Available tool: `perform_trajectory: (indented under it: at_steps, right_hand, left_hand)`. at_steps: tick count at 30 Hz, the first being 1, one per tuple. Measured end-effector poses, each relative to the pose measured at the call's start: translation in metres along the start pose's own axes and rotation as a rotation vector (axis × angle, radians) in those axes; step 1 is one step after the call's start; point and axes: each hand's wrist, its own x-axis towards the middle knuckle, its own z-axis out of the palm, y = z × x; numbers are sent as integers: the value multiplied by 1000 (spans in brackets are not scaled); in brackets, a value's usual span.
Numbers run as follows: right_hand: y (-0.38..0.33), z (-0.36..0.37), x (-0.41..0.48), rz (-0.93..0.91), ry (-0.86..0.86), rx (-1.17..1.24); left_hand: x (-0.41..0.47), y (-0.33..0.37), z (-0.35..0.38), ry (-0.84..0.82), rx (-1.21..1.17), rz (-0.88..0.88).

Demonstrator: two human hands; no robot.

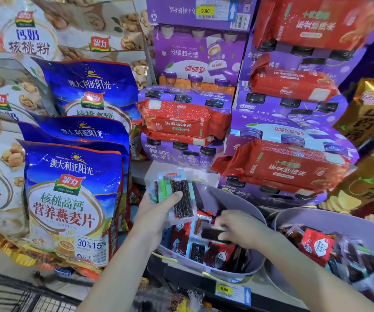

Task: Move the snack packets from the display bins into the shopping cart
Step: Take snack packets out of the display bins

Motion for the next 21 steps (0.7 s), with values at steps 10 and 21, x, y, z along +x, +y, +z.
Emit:
perform_trajectory:
  at_steps: [10,21]
  right_hand:
    - [-22,-43,-33,44,282,1418]
    - [-34,-48,-18,42,321,838]
  left_hand:
    - [-6,0,11,-43,14,21]
    - [-18,1,29,-174,84,-18]
